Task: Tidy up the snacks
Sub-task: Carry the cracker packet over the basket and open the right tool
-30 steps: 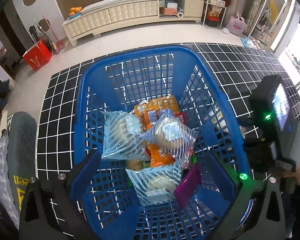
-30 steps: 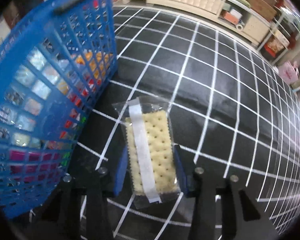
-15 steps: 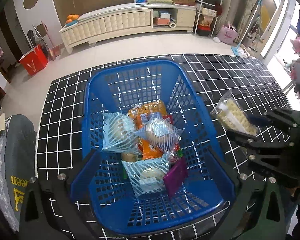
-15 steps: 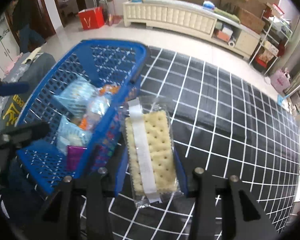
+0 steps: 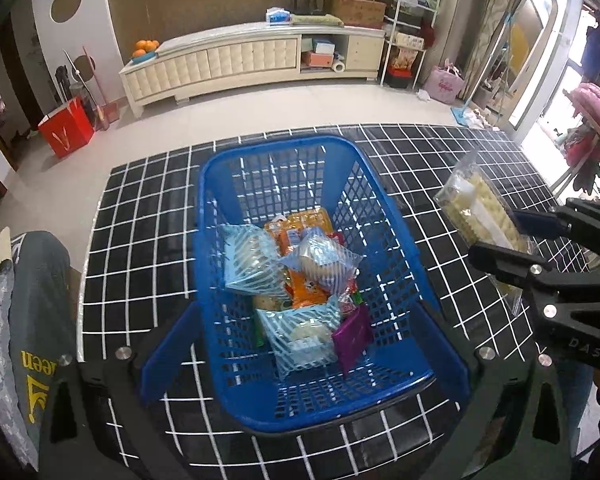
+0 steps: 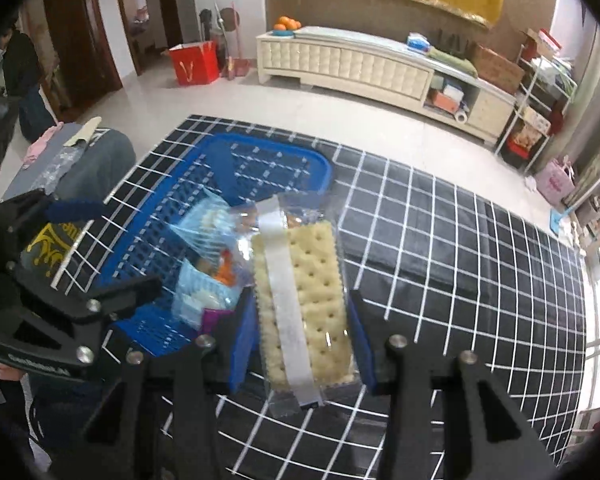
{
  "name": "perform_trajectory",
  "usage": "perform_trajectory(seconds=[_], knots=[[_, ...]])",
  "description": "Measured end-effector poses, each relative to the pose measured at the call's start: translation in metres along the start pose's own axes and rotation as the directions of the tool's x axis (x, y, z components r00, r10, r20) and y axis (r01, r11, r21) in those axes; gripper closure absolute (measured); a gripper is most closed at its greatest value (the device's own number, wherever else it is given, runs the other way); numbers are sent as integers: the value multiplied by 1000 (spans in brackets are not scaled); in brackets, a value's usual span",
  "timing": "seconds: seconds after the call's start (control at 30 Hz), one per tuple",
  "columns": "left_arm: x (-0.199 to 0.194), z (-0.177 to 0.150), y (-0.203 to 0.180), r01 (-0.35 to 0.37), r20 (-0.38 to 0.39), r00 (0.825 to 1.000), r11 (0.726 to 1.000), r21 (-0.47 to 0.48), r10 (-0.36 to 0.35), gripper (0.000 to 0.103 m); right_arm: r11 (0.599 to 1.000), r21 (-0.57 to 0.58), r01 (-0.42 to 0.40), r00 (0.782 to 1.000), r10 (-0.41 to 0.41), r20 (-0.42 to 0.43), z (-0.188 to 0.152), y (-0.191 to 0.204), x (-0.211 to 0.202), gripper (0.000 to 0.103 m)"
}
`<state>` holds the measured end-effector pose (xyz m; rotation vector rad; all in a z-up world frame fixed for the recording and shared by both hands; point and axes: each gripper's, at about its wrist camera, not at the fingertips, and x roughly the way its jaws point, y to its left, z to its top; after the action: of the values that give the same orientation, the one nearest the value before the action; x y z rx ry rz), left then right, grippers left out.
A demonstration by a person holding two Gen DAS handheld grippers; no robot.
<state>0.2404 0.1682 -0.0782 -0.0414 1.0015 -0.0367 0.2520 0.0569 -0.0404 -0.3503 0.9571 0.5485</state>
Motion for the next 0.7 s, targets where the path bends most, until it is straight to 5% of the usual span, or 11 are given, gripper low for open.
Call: perform_trajectory(seconds=[0.7], knots=[[18, -20, 96, -47, -38, 998, 994, -101, 43, 0, 997, -61, -50, 993, 43, -108, 33, 61, 84, 54]])
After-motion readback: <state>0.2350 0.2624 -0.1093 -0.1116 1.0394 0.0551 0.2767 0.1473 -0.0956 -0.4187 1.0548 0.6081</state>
